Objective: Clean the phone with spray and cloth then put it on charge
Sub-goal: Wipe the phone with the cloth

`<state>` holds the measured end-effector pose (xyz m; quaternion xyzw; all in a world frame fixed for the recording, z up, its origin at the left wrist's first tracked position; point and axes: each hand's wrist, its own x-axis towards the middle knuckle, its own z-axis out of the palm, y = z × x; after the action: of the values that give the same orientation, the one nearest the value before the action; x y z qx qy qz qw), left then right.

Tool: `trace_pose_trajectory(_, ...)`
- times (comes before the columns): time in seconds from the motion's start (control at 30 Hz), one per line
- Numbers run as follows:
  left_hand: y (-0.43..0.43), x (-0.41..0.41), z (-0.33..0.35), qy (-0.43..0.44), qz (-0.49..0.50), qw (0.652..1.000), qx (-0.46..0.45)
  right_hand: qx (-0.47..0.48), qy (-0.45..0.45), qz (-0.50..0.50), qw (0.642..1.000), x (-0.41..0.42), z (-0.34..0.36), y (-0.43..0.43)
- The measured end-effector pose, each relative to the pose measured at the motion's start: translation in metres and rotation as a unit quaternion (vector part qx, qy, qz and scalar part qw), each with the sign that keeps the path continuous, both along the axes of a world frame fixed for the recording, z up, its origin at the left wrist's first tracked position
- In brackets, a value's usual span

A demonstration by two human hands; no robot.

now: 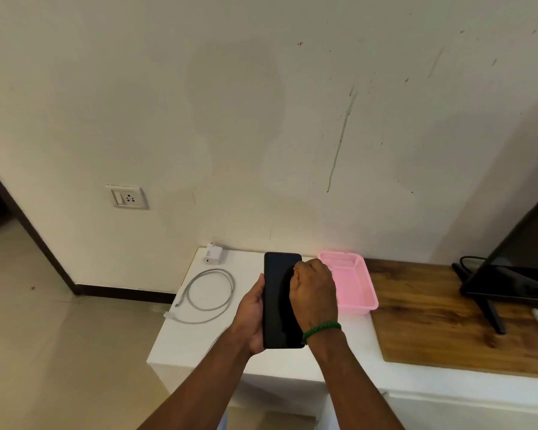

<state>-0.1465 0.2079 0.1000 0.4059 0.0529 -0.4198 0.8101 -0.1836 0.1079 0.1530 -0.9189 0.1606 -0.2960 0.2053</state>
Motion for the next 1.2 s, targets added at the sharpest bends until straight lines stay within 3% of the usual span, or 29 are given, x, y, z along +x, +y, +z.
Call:
trace_pose_trajectory(0.27,0.003,-0.004,0.013,0.0,-0.002,1.0,-0.028,-0.012,0.008,0.04,0.999,0.004,0.0,0.022)
trace_pose_trajectory(0.4,0.001,-0.005,0.013,-0.005,-0.006,0.998,-0.064,0.014,0.122,0.064,0.99,0.003,0.003,0.039)
trace_pose_trajectory(0.53,0.003,-0.005,0.01,0.009,-0.011,0.997,-0.075,-0.024,0.029,0.05,0.998,-0.003,0.001,0.05)
trace_pose_trajectory(0.6,0.004,-0.006,0.007,0.014,-0.011,0.998,-0.059,-0.003,0.052,0.065,0.997,-0.004,0.002,0.049)
trace_pose_trajectory(0.97,0.001,0.004,0.01,0.007,0.006,1.0,0.026,0.02,-0.007,0.009,1.0,-0.006,0.0,0.002)
trace_pose_trajectory(1.2,0.001,0.0,0.015,0.009,0.007,1.0,-0.004,0.015,0.001,0.02,1.0,-0.005,-0.001,0.006)
